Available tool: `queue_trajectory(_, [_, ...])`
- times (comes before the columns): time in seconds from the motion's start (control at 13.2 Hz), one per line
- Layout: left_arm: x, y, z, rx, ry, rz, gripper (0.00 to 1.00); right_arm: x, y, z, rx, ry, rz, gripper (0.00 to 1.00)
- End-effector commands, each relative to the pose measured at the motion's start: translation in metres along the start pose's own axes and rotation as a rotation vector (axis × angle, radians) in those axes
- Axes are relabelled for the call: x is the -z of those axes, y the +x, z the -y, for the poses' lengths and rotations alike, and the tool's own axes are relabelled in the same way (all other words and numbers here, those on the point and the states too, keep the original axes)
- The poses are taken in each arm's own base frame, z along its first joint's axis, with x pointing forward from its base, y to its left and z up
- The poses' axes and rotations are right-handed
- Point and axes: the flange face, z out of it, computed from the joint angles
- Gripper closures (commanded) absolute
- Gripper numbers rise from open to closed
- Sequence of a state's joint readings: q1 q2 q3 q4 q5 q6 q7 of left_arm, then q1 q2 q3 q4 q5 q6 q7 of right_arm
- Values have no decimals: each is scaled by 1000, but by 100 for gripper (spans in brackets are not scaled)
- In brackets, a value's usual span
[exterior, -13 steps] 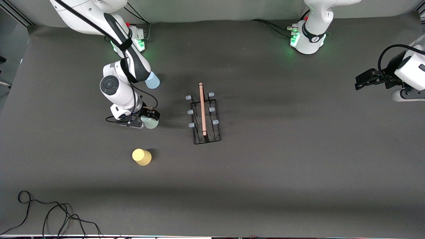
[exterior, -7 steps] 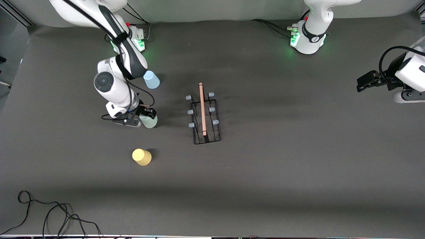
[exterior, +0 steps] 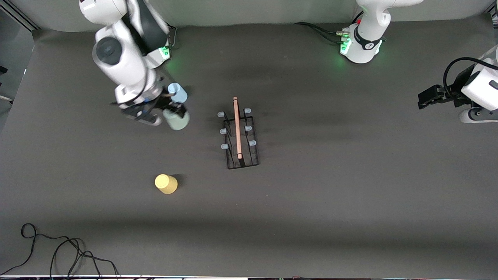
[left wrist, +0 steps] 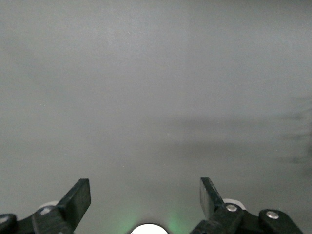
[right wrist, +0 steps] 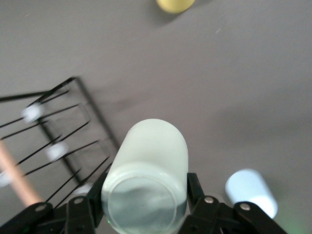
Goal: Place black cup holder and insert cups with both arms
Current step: 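Carry the green cup with the right gripper onto a rack peg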
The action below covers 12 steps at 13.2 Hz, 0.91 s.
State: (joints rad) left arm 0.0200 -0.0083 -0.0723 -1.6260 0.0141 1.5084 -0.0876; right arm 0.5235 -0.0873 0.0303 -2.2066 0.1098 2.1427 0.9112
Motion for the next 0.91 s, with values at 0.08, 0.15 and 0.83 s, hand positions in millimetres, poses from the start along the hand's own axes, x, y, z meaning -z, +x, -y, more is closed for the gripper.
queue_trajectory(0.08, [-1, 0, -2, -16, 13, -15, 0, -6, -43, 43, -58, 29, -4, 100])
queue_trajectory(0.15, [-3, 1, -1, -15, 13, -12, 0, -9, -49, 50, -74, 43, -11, 100])
queue_trajectory(0.83, [-7, 3, -1, -15, 15, -3, 0, -69, -60, 78, -99, 52, -25, 100])
